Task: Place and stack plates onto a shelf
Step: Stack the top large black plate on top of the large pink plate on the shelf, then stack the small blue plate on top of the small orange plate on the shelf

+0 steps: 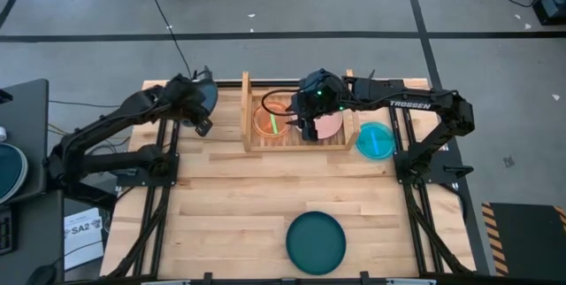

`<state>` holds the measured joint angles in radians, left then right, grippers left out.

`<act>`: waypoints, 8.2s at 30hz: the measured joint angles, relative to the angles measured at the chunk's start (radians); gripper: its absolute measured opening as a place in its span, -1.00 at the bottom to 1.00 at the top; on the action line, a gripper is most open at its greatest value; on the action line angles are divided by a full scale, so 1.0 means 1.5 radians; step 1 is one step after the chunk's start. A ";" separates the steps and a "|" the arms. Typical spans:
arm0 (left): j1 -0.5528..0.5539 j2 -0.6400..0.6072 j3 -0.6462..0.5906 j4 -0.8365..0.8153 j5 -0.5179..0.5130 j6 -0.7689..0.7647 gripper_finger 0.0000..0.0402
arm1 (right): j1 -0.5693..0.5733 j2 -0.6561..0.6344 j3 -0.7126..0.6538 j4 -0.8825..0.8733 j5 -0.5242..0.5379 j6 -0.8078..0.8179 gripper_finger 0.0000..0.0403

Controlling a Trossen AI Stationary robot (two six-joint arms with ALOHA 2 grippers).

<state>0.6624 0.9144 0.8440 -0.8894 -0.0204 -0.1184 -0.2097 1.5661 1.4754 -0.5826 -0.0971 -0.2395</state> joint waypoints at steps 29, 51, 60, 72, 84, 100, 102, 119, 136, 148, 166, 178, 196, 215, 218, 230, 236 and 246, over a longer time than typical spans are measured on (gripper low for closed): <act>-0.240 -0.117 0.001 0.269 0.000 0.284 -0.97 | 0.002 0.000 0.000 0.091 0.000 0.000 -0.01; -0.460 -0.091 0.001 0.413 0.182 0.309 -0.97 | 0.065 -0.246 0.000 0.082 -0.025 -0.019 -0.01; -0.525 -0.040 0.001 0.422 0.192 0.296 -0.97 | 0.060 -0.205 0.000 0.140 -0.256 -0.046 -0.01; -0.546 -0.002 0.001 0.431 0.192 0.292 -0.96 | 0.060 -0.068 0.000 0.179 -0.386 -0.046 -0.01; -0.546 -0.002 0.001 0.430 0.192 0.291 -0.94 | 0.060 -0.024 0.000 0.175 -0.433 -0.046 -0.05; -0.545 -0.004 0.001 0.427 0.167 0.297 -0.93 | 0.061 -0.021 0.000 0.163 -0.486 -0.042 -0.79; -0.545 -0.004 0.001 0.430 0.151 0.299 -0.93 | 0.061 -0.021 -0.001 0.162 -0.507 -0.039 -0.82; -0.545 -0.003 0.001 0.441 0.044 0.261 -0.51 | 0.060 -0.020 -0.001 0.166 -0.510 -0.003 -0.84; -0.544 -0.002 0.001 0.434 -0.185 0.262 -0.14 | 0.059 -0.097 0.001 -0.054 -0.399 0.004 -0.90; -0.544 -0.002 0.001 0.435 -0.245 0.262 -0.13 | 0.043 -0.119 0.001 -0.183 -0.060 0.002 -0.90; -0.544 -0.002 0.001 0.429 -0.245 0.261 -0.13 | -0.070 -0.019 -0.092 -0.134 0.019 0.001 -0.90; -0.544 -0.002 0.001 0.429 -0.245 0.261 -0.13 | -0.079 0.080 -0.092 -0.127 0.100 0.001 -0.90; -0.544 -0.002 0.001 0.419 -0.245 0.261 -0.13 | -0.076 0.122 -0.091 -0.120 0.123 0.000 -0.81; -0.544 -0.002 0.001 0.419 -0.245 0.261 -0.13 | -0.076 0.122 -0.091 -0.125 0.047 0.001 -0.49; -0.544 -0.002 0.001 0.419 -0.245 0.261 -0.13 | -0.075 0.122 -0.091 -0.136 0.047 0.001 -0.35; -0.544 -0.002 0.001 0.420 -0.245 0.261 -0.13 | -0.074 0.122 -0.091 -0.148 0.047 0.001 0.06; -0.544 -0.002 0.001 0.419 -0.245 0.260 -0.13 | -0.074 0.121 -0.091 -0.150 0.050 0.001 0.09; -0.544 -0.002 0.001 0.420 -0.245 0.260 -0.13 | -0.074 0.111 0.005 -0.332 0.052 0.003 0.08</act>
<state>-0.1538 0.9108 0.8448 -0.2600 -0.3885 0.2718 -0.3209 1.7320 1.4832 -1.0803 -0.0185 -0.2346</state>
